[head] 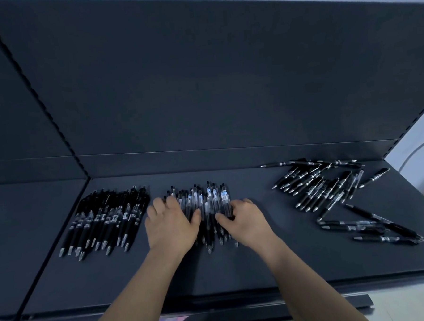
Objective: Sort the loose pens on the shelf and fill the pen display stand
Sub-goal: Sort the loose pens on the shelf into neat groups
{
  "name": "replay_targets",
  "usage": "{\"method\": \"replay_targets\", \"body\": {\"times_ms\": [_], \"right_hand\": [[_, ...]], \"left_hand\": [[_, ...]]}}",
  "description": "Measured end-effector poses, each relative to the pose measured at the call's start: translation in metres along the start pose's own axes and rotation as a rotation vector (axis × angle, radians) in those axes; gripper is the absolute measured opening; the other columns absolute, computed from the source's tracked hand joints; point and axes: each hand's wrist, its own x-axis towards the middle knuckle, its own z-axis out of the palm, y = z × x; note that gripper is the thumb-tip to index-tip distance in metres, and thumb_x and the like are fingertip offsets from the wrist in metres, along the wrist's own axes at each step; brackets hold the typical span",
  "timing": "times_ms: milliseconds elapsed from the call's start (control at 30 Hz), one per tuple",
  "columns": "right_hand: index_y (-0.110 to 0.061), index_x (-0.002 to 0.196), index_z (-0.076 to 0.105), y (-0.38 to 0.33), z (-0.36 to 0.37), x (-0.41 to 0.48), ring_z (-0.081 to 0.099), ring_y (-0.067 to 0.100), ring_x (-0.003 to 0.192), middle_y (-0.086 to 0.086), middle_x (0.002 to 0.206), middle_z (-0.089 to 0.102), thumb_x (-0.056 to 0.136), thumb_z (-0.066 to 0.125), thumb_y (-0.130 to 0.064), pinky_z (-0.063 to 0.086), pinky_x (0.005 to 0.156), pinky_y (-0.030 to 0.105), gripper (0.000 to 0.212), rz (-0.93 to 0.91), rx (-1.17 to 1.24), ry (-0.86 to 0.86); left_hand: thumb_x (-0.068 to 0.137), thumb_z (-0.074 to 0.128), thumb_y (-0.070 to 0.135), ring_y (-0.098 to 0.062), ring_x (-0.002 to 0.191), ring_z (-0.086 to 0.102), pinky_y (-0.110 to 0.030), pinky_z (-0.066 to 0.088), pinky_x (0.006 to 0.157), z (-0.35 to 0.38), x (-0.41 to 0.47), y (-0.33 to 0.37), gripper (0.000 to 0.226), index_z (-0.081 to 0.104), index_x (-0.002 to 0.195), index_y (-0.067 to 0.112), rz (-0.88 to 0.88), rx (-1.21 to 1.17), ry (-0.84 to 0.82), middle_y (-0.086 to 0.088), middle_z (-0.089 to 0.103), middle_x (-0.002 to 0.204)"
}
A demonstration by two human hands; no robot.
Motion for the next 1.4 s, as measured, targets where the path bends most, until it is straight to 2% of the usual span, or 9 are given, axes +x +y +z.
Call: {"method": "replay_targets", "body": {"times_ms": [167,300,400,600,800,967,1100,1233,1400], "right_hand": [[-0.012,0.089,0.053,-0.002,0.001,-0.002,0.056,0.017,0.081,0.003,0.106,0.049,0.086,0.058,-0.049,0.049,0.071,0.030,0.038,0.002,-0.055,-0.005],[-0.008,0.113,0.053,-0.003,-0.003,-0.005,0.058,0.018,0.077,0.003,0.116,0.045,0.088,0.055,-0.051,0.047,0.065,0.028,0.049,0.030,-0.107,-0.010],[-0.007,0.115,0.051,-0.003,-0.006,-0.004,0.056,0.019,0.078,0.005,0.121,0.044,0.089,0.054,-0.051,0.045,0.066,0.028,0.051,0.027,-0.128,-0.021],[-0.010,0.142,0.035,-0.009,-0.007,-0.002,0.056,0.026,0.108,0.007,0.136,0.035,0.094,0.045,-0.052,0.048,0.084,0.032,0.064,-0.037,-0.191,-0.094],[-0.010,0.137,0.040,-0.007,-0.007,-0.005,0.055,0.026,0.109,0.007,0.133,0.038,0.093,0.047,-0.052,0.049,0.088,0.034,0.062,-0.019,-0.161,-0.076],[-0.009,0.141,0.037,-0.005,-0.008,-0.010,0.042,0.025,0.124,0.009,0.134,0.039,0.095,0.044,-0.052,0.044,0.099,0.035,0.063,-0.031,-0.181,-0.054],[-0.010,0.136,0.043,-0.003,-0.008,-0.015,0.037,0.025,0.125,0.009,0.131,0.042,0.096,0.041,-0.052,0.039,0.102,0.033,0.058,-0.046,-0.182,-0.029],[-0.009,0.133,0.045,0.006,-0.019,-0.022,0.039,0.025,0.124,0.009,0.132,0.045,0.097,0.041,-0.050,0.037,0.101,0.031,0.055,-0.079,-0.160,0.010],[-0.009,0.133,0.046,0.038,-0.056,-0.031,0.042,0.024,0.125,0.005,0.135,0.047,0.098,0.043,-0.043,0.039,0.102,0.031,0.048,-0.131,-0.165,0.084]], "left_hand": [[0.095,0.031,0.057,-0.032,0.138,0.022,-0.041,0.022,0.112,0.012,-0.006,0.004,0.077,0.013,0.150,0.007,-0.013,-0.111,-0.118,-0.016,0.019,0.152],[0.097,0.035,0.051,-0.030,0.142,0.015,-0.042,0.017,0.114,0.021,-0.008,0.012,0.072,0.011,0.151,0.009,0.012,-0.162,-0.107,-0.013,0.012,0.156],[0.096,0.036,0.050,-0.029,0.143,0.014,-0.042,0.015,0.114,0.024,-0.011,0.016,0.072,0.011,0.151,0.009,0.005,-0.179,-0.082,-0.013,0.012,0.157],[0.095,0.037,0.052,-0.031,0.142,0.014,-0.043,0.016,0.115,0.022,-0.010,0.013,0.075,0.012,0.150,0.008,-0.039,-0.209,-0.081,-0.015,0.014,0.156],[0.095,0.037,0.054,-0.030,0.141,0.018,-0.042,0.019,0.113,0.019,-0.011,0.009,0.076,0.012,0.150,0.009,-0.022,-0.182,-0.087,-0.014,0.017,0.155],[0.094,0.035,0.055,-0.029,0.138,0.023,-0.041,0.022,0.111,0.013,-0.012,0.006,0.073,0.017,0.148,0.008,0.001,-0.132,-0.067,-0.012,0.025,0.151],[0.095,0.032,0.055,-0.028,0.137,0.024,-0.041,0.023,0.111,0.008,-0.013,0.010,0.073,0.020,0.148,0.008,0.048,-0.083,-0.028,-0.011,0.026,0.151],[0.095,0.034,0.052,-0.027,0.132,0.031,-0.039,0.025,0.108,-0.002,-0.018,0.028,0.062,0.033,0.143,0.012,0.147,-0.089,0.033,-0.009,0.036,0.146],[0.095,0.039,0.046,-0.023,0.119,0.046,-0.035,0.033,0.101,-0.008,-0.025,0.070,0.047,0.051,0.131,0.018,0.322,-0.105,0.099,0.000,0.053,0.131]]}}
